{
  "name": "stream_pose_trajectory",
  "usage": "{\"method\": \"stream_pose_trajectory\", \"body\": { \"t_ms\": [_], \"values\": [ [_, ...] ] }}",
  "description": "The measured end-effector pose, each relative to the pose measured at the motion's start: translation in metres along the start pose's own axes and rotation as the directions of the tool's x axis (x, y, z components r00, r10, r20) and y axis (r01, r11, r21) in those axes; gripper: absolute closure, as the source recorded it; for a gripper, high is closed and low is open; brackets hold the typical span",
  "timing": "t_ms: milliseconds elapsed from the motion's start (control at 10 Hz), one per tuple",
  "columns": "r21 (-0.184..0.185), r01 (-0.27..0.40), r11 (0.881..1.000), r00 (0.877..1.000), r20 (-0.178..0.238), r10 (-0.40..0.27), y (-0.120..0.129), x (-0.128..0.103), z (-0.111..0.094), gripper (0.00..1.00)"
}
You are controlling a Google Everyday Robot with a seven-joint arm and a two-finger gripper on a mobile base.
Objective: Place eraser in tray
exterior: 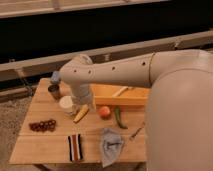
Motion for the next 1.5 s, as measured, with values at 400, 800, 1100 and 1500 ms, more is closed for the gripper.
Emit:
{"method": "stream_pose_trajectory", "body": {
  "t_ms": [400, 800, 1100, 1500],
  "values": [
    [0.002, 0.080, 0.997, 0.997, -0.017, -0.080, 0.017, 0.013, 0.014, 0.35],
    [-0.009, 0.210, 0.978, 0.976, -0.063, -0.210, 0.067, 0.077, 0.051, 0.35],
    [-0.007, 0.290, 0.957, 0.950, -0.120, -0.289, 0.087, 0.109, 0.096, 0.35],
    [0.016, 0.326, 0.945, 0.932, -0.174, -0.319, 0.083, 0.107, 0.123, 0.35]
  ]
}}
